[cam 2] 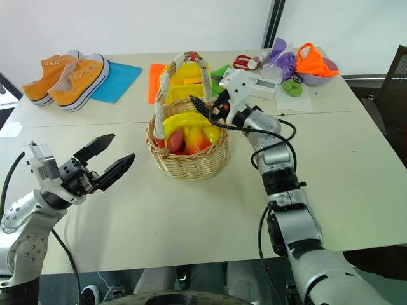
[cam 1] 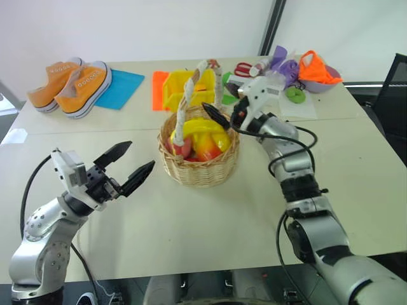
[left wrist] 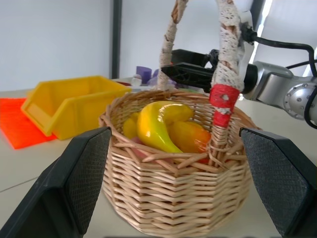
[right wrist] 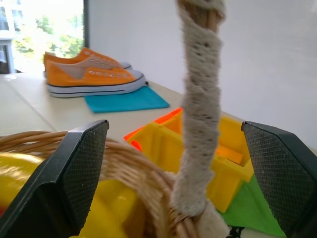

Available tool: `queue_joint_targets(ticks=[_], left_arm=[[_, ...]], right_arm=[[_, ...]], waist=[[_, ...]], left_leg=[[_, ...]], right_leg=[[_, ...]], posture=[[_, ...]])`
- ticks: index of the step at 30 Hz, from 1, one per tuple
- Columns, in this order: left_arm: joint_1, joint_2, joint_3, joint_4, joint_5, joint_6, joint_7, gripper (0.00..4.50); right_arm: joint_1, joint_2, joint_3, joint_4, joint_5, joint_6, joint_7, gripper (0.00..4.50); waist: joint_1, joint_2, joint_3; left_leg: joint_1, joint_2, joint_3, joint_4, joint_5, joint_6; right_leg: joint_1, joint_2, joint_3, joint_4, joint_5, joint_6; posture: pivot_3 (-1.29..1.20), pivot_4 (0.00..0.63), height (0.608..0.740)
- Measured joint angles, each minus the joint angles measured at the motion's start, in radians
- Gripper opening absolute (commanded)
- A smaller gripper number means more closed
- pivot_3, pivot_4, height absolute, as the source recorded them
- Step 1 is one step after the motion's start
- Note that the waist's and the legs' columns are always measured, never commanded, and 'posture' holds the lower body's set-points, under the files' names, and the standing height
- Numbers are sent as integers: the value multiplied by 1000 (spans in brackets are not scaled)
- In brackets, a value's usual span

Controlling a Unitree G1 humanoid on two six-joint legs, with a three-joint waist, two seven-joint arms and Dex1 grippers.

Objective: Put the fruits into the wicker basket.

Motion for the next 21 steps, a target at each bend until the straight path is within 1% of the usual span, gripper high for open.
queue_joint_targets(ticks=[2, 4, 5, 6, 11, 12, 17, 21], left_arm=[[-1, -7, -20, -6, 2, -7, 14, 4421], [-4, -7, -33, -15, 7, -11, 23, 4500], [-4, -7, -35, -17, 7, -12, 28, 4500], [0, -6, -34, -18, 7, -14, 31, 4500], [50, 8, -21, -20, 7, -23, 22, 4500], [54, 9, -21, -20, 7, -26, 21, 4500], [43, 9, -25, -20, 7, -34, 22, 4500], [30, 8, -29, -18, 5, -34, 21, 4500]], right_arm=[[-46, 20, -1, 84, -13, -42, -7, 4500], [-81, 36, 0, 157, -28, -82, -13, 3949], [-89, 36, -1, 177, -33, -96, -12, 3597], [-98, 37, -1, 195, -36, -109, -6, 3141], [-99, 28, -9, 220, -37, -135, 6, 478], [-99, 25, -13, 221, -35, -137, 12, 40], [-99, 25, -21, 221, -37, -140, 5, 40], [-95, -3, -34, 220, -43, -140, -45, 40]], waist=[[-2, 0, 0], [-3, 0, 0], [-3, 0, 0], [-3, 0, 0], [-4, 1, 0], [-4, 1, 0], [-3, 1, 0], [0, 1, 0]], left_leg=[[0, 0, 0, 0, 0, 0], [0, 0, 0, -1, 0, 0], [0, 0, 0, -1, 0, 0], [0, 0, 0, -1, 0, 0], [0, 0, 0, -1, 0, 0], [0, 0, 0, -1, 0, 0], [0, 0, 0, -1, 0, 0], [0, 0, 0, -1, 0, 0]], right_leg=[[0, 0, 0, 0, 0, 0], [0, 0, 0, 0, 0, 0], [0, 0, 0, 0, 0, 0], [0, 0, 0, 0, 0, 0], [-1, 0, 0, 0, 0, 0], [-1, 0, 0, 0, 0, 0], [0, -1, 0, 0, 0, 0], [-1, -1, 0, 0, 0, 0]], posture=[[0, 150, 740], [0, 150, 740], [0, 150, 740], [0, 150, 740], [0, 150, 740], [0, 150, 740], [0, 150, 740], [0, 150, 740]])
